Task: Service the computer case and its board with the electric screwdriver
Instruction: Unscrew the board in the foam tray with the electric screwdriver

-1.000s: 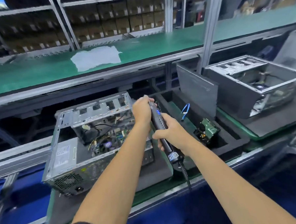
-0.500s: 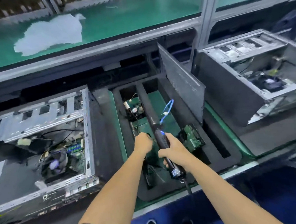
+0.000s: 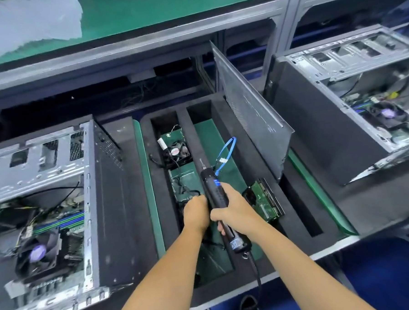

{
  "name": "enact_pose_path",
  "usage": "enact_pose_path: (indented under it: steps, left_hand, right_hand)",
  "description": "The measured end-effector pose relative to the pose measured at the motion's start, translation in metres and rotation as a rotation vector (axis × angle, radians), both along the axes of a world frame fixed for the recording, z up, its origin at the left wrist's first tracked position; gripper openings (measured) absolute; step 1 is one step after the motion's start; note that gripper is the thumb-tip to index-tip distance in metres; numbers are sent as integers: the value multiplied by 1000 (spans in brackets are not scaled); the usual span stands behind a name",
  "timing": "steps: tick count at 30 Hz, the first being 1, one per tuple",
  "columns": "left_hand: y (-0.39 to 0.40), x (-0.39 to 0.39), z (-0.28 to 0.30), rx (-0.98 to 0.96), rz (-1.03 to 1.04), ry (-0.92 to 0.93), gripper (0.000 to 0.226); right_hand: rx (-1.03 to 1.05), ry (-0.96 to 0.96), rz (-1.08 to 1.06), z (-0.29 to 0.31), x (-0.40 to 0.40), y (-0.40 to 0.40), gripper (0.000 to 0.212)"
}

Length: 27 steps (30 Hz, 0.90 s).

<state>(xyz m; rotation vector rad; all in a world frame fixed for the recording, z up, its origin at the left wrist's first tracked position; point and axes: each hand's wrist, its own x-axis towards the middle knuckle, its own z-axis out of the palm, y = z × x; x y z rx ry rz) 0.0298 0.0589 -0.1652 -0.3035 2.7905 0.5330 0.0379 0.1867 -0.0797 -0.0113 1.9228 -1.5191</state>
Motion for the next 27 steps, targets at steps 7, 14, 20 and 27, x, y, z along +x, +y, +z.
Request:
enact_pose_path:
  steps: [7,14,20,27]
  left_hand:
    - [-6,10,-2,-118,21,-25,19]
    - [3,15,-4,-41,48,-44,16]
    - [0,18,-4,26,146,-40,15]
    - [-11,8,26,448,540,96,20]
  right_hand:
    - [-3,1,-4,11,-2,1,48]
    - [-9,-7,5,10,4,3,56]
    - [-6,5,-8,7,10,8,57]
    - [-37,14,6,14,15,6,55]
